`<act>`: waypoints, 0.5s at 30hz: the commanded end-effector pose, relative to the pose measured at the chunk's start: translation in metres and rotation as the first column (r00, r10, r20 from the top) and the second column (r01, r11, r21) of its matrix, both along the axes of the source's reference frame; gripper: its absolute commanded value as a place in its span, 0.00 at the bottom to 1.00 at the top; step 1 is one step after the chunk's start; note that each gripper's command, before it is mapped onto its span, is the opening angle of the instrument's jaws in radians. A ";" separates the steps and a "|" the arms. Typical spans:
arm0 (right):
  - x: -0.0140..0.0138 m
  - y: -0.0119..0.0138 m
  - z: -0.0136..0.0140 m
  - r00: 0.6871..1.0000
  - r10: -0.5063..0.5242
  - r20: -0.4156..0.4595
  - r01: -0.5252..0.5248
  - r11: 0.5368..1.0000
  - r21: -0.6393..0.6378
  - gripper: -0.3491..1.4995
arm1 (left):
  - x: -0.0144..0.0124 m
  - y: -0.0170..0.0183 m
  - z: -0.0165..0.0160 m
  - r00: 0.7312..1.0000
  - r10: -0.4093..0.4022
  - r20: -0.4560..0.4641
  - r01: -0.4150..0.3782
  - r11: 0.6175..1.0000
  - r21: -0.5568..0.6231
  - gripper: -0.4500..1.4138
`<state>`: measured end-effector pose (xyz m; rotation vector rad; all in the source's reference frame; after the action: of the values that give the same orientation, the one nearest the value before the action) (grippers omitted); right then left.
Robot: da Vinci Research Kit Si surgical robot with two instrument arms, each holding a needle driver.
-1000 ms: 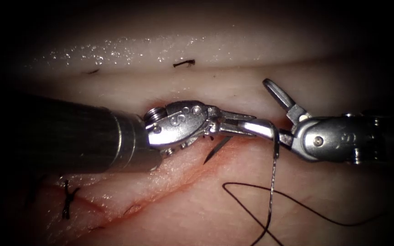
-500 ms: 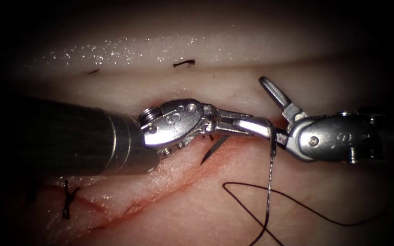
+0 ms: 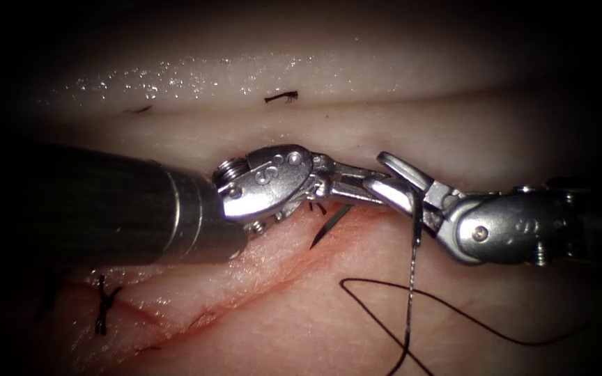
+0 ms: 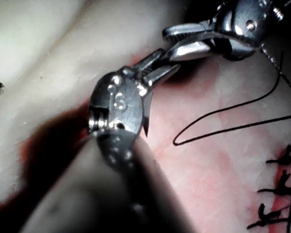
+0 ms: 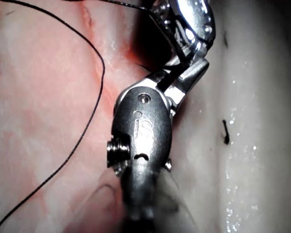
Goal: Wound Closure
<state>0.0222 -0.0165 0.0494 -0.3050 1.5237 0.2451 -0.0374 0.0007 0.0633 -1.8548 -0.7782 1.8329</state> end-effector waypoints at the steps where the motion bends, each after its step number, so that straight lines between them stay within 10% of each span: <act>1: 0.0009 0.0003 0.0005 1.000 -0.017 0.015 0.017 1.000 0.000 0.00 | -0.0004 0.0004 0.0006 0.998 -0.029 -0.053 0.029 1.000 0.005 0.85; 9: -0.0006 0.0023 0.0025 0.978 -0.134 0.160 0.146 0.987 -0.065 0.00 | 0.0035 -0.0014 0.0002 0.922 -0.073 -0.379 0.041 0.995 -0.091 0.95; 12: -0.0006 0.0036 0.0039 0.961 -0.128 0.246 0.162 0.979 -0.123 0.00 | 0.0020 -0.0046 0.0025 0.857 -0.057 -0.512 -0.051 0.979 -0.195 0.74; 15: -0.0004 0.0040 0.0046 0.955 -0.122 0.270 0.166 0.975 -0.148 0.00 | 0.0008 -0.0061 0.0044 0.853 -0.060 -0.519 -0.078 0.968 -0.240 0.49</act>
<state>0.0208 -0.0127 0.0537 -0.3455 1.2929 -0.0482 -0.0363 -0.0058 0.0677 -1.3601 -0.3522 2.3966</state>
